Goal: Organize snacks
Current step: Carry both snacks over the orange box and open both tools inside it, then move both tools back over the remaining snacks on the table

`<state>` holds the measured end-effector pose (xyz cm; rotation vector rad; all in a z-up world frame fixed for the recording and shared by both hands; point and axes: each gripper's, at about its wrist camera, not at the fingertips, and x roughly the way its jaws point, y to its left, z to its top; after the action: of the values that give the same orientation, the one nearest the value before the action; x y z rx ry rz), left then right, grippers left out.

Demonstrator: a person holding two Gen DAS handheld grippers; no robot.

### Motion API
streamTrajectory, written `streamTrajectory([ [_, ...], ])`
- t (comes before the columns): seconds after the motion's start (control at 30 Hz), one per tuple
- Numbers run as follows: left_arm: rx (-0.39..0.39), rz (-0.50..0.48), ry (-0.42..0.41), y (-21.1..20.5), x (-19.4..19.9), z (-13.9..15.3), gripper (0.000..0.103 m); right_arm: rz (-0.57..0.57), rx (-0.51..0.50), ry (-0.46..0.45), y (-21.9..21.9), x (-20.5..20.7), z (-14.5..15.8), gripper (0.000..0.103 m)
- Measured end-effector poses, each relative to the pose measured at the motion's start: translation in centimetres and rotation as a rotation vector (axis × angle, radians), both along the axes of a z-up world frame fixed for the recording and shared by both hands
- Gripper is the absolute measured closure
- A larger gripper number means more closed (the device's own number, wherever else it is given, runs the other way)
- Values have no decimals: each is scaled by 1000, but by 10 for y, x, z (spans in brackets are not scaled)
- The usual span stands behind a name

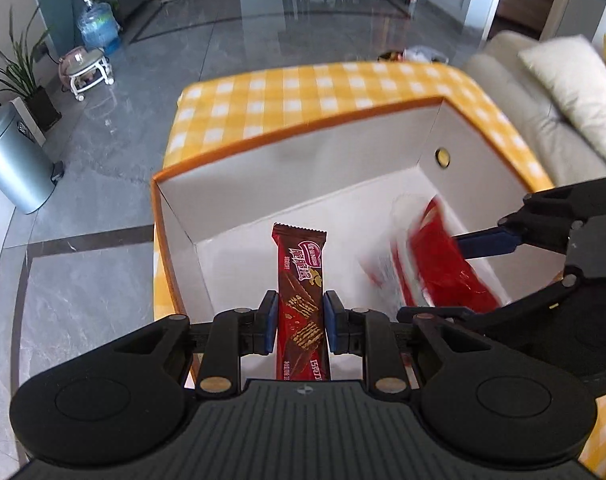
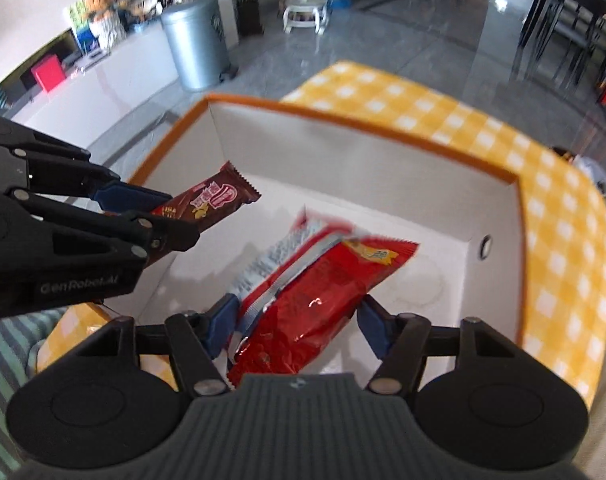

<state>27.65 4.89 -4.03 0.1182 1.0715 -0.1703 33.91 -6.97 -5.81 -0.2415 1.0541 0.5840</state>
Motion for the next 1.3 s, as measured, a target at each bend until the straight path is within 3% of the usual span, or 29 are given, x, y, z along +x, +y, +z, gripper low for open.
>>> streamTrajectory([
  [0.07,22,-8,24,-3,3,-6,77,3,-3,32,3,3,-10,54],
  [0.23,60,-13,58,-4,8,-16,77,2,39,114,6,14,-23,58],
  [0.33,88,-16,64,-7,8,-19,77,16,11,149,12,14,-31,58],
  [0.43,98,-15,67,-7,8,-20,77,35,-33,148,19,10,-38,54],
  [0.63,107,4,69,-5,7,-24,77,8,-28,134,18,5,-36,53],
  [0.83,116,0,38,-5,3,-16,76,-13,-20,124,10,-1,-26,44],
  [1.07,102,-1,-15,-5,-10,3,65,-48,-47,109,2,-8,-9,38],
  [1.13,90,9,-42,-3,-17,12,57,-57,-33,95,-2,-14,-1,34],
  [1.3,95,37,-126,-1,-39,35,52,-103,13,42,-16,-31,20,31],
])
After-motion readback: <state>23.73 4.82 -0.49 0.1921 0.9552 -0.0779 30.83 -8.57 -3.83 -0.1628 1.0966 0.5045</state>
